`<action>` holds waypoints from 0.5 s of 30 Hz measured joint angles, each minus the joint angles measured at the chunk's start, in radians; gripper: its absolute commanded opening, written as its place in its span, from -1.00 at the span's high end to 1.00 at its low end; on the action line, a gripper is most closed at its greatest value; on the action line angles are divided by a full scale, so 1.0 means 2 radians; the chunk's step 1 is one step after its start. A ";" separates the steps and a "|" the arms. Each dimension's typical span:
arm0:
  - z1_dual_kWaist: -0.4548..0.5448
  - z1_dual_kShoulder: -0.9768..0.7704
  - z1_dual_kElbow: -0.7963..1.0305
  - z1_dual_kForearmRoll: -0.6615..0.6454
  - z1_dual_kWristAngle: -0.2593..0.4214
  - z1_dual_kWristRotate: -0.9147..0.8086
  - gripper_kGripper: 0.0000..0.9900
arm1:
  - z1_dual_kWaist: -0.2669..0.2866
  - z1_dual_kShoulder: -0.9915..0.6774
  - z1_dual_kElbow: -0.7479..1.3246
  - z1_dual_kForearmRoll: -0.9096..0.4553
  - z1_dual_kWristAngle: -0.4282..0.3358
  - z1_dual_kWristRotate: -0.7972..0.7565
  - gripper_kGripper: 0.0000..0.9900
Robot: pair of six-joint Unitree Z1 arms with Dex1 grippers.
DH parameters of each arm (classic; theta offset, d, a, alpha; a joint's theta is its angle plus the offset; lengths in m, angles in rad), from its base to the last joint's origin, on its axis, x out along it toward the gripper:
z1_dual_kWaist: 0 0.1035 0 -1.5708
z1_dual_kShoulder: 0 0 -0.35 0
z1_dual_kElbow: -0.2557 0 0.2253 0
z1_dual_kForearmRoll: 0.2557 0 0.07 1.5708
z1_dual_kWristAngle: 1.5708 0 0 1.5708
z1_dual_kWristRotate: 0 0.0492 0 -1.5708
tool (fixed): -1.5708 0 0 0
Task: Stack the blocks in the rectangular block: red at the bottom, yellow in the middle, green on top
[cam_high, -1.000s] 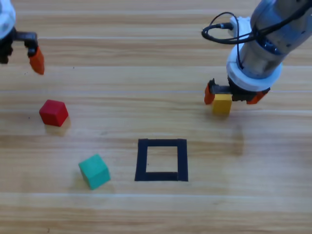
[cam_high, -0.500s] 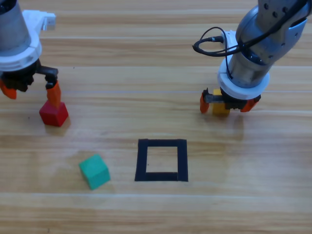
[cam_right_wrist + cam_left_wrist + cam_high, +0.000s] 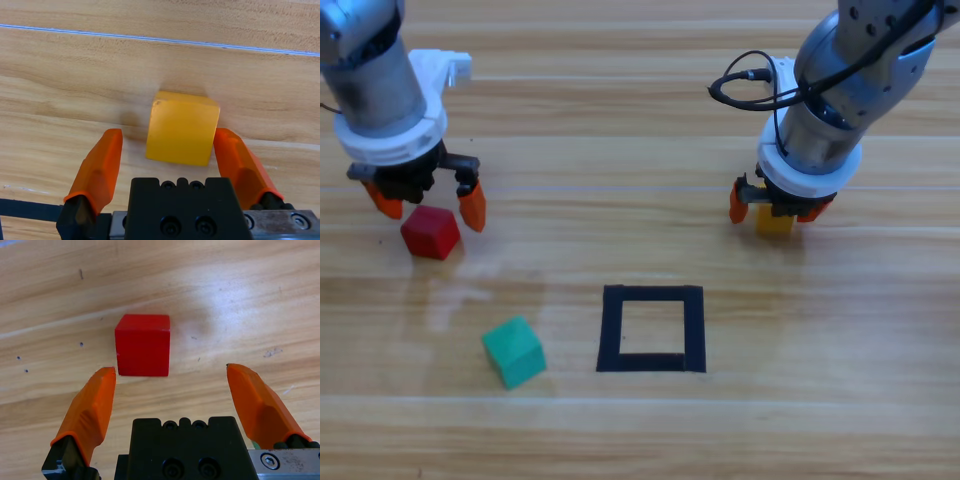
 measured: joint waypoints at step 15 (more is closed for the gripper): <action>0.027 0.020 0.027 -0.040 0.000 0.019 -0.90 | -0.015 -0.014 0.028 -0.006 -0.005 -0.013 1.00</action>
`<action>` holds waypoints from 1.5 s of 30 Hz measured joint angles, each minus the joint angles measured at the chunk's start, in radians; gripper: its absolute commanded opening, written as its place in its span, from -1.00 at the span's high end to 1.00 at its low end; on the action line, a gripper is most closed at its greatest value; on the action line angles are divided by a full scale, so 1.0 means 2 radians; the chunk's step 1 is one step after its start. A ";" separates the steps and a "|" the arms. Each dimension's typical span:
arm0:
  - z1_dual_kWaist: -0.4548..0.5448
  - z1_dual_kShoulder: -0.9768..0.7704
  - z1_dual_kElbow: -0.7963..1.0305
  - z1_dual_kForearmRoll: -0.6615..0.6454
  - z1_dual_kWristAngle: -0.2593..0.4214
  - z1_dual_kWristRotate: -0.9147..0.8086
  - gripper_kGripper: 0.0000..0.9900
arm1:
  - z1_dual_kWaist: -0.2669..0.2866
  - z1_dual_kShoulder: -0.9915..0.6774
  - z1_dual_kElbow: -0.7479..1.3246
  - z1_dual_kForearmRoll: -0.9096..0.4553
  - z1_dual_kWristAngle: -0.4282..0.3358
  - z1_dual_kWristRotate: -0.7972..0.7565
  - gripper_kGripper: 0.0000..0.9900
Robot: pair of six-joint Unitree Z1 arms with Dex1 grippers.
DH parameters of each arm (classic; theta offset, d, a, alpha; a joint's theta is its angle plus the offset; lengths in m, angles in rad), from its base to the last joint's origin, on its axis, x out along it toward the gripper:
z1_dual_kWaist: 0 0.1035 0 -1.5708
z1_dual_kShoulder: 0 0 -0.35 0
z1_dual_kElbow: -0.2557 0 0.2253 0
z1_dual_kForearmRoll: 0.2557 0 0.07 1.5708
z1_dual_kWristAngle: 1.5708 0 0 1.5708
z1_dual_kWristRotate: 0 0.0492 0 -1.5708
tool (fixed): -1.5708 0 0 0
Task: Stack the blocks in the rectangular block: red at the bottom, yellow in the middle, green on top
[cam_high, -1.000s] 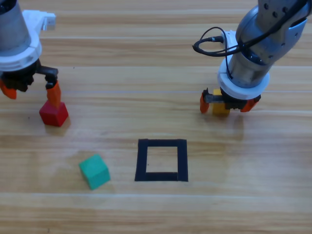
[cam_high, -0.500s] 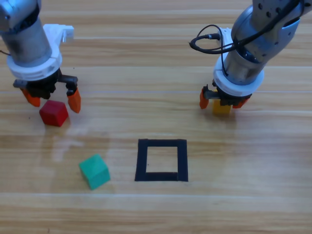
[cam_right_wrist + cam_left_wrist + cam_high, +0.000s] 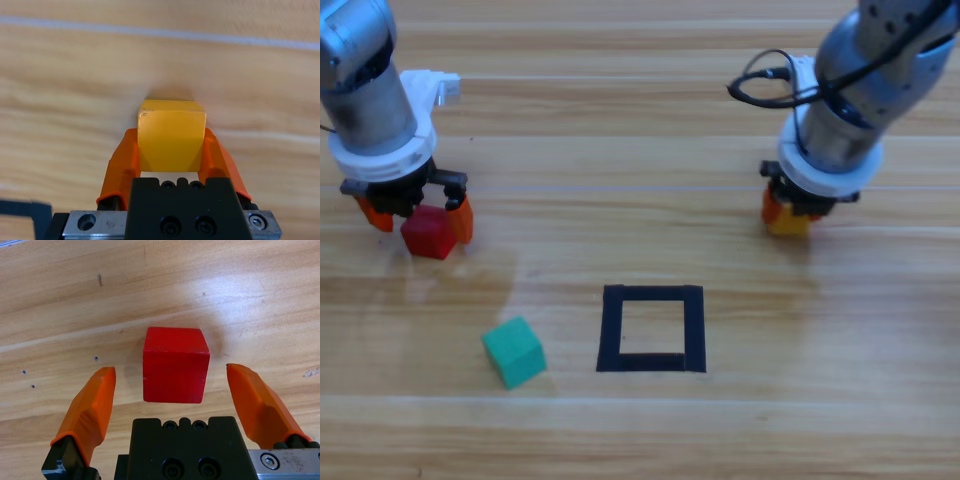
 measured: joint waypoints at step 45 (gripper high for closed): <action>-0.243 -0.064 -0.155 0.093 0.023 -0.230 0.87 | 0.033 -0.288 0.188 0.000 0.020 -0.019 1.00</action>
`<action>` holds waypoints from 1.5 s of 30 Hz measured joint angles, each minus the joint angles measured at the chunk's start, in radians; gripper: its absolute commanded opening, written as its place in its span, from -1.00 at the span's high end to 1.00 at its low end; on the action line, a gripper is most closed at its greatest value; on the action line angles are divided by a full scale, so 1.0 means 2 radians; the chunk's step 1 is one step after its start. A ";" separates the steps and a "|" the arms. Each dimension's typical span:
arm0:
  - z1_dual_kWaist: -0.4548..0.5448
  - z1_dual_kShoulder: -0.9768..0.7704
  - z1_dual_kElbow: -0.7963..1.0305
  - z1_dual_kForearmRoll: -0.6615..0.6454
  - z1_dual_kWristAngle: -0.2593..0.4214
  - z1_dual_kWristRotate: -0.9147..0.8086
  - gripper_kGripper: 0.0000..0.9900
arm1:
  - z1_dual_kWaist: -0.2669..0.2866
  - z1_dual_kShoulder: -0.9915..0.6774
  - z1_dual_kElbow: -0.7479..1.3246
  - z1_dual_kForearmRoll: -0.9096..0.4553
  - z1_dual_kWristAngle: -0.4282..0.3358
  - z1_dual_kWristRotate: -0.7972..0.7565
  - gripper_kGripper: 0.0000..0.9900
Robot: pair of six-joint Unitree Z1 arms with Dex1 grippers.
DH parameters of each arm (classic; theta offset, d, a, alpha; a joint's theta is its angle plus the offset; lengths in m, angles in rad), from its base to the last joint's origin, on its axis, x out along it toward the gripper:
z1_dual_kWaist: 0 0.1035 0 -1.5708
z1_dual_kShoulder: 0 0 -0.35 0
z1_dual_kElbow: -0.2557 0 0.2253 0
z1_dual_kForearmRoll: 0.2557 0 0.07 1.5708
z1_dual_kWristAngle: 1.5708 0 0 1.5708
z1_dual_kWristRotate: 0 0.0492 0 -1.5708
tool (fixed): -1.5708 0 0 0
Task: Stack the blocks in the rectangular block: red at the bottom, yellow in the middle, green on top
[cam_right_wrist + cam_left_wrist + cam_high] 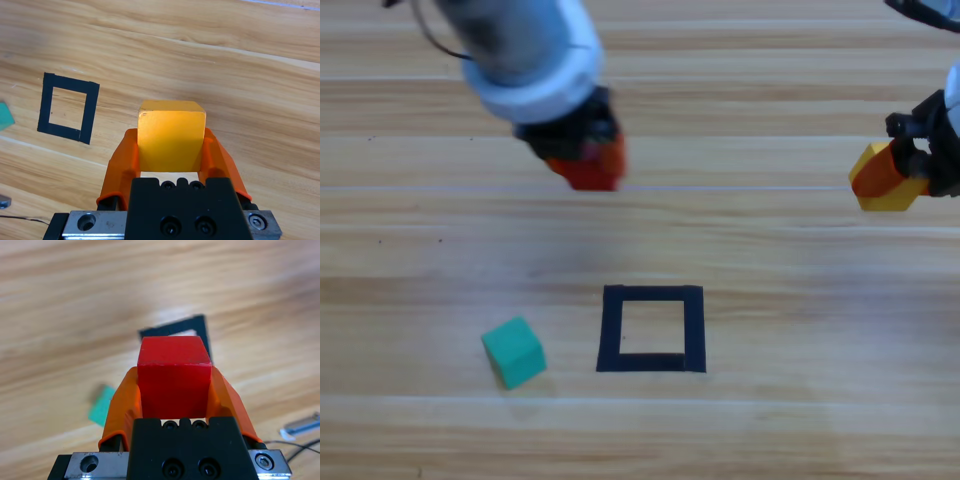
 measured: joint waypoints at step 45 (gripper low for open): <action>-0.083 0.144 -0.038 0.021 -0.015 -0.185 0.86 | 0.001 0.042 0.000 -0.004 0.007 -0.002 1.00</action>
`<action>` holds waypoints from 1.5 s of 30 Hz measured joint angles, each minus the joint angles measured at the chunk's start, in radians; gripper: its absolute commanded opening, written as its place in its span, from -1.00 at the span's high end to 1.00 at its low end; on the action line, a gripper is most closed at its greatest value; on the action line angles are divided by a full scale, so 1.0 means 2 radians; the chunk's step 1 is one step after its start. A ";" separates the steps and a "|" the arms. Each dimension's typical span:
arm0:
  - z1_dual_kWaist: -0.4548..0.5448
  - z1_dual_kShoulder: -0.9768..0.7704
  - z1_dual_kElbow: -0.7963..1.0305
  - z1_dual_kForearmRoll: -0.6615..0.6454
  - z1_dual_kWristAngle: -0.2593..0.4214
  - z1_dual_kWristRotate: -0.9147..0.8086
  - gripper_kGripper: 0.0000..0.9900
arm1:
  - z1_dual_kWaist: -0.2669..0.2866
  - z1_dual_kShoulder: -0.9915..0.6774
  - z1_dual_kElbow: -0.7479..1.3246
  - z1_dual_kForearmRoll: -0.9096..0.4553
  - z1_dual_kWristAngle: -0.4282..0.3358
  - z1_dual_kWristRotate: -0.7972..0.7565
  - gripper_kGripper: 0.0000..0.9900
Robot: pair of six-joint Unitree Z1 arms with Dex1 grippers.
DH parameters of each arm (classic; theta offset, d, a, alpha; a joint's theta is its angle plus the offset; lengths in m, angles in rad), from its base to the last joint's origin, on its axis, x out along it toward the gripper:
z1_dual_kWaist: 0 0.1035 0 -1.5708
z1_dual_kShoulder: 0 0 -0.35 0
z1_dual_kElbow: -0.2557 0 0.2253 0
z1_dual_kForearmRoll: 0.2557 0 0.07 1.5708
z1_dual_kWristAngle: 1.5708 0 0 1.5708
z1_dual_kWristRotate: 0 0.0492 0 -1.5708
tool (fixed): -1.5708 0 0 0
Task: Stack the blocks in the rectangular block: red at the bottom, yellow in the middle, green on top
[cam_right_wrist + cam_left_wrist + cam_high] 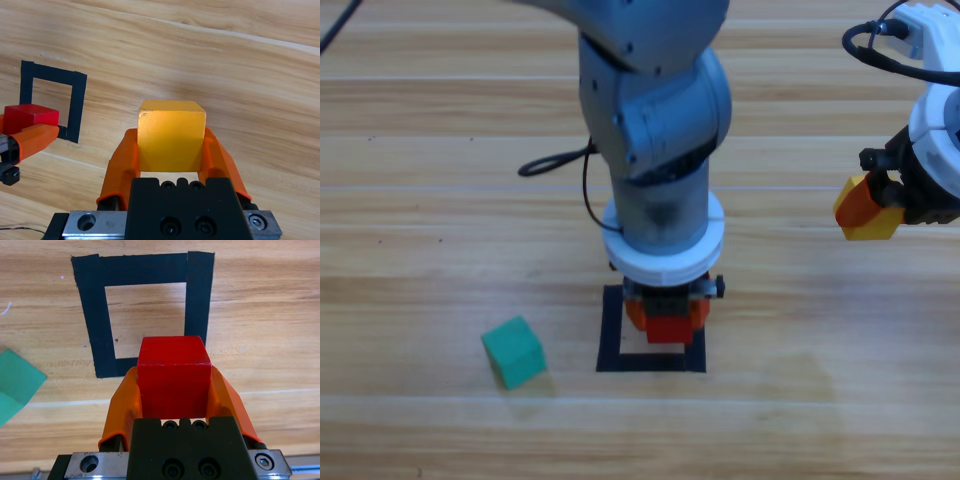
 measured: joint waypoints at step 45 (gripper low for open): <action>0.000 -0.004 0.072 -0.069 0.035 0.017 0.86 | 0.001 0.000 0.000 -0.005 0.000 -0.010 1.00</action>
